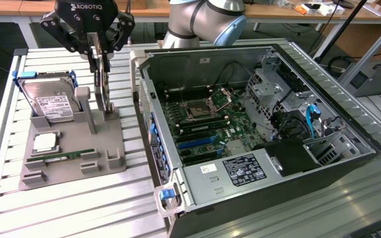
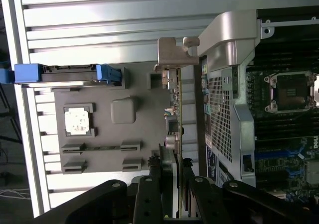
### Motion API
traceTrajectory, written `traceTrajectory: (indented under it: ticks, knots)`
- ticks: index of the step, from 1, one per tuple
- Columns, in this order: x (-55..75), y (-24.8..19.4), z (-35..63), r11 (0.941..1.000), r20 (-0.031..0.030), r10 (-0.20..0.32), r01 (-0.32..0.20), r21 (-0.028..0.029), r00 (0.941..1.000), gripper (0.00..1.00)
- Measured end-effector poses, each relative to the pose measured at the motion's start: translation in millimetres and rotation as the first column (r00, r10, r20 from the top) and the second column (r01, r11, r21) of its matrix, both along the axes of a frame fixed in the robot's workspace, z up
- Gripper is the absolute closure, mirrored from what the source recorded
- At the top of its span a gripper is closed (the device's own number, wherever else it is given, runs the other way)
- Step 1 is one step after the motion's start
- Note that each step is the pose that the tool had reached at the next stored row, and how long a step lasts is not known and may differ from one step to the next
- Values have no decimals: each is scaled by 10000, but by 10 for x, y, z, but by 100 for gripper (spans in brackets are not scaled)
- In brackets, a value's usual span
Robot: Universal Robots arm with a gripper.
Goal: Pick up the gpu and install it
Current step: 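Pick up the gpu and move the gpu toward the slot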
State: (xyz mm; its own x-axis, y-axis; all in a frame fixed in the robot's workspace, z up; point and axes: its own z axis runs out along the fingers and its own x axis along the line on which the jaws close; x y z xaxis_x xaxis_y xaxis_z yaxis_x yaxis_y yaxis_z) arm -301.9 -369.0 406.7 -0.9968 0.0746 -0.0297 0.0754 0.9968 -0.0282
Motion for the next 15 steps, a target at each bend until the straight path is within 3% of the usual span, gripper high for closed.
traceTrajectory:
  ticks: [15]
  knots:
    - [0, 0, 43, 10000, 0, 0, 0, 0, 10000, 73]
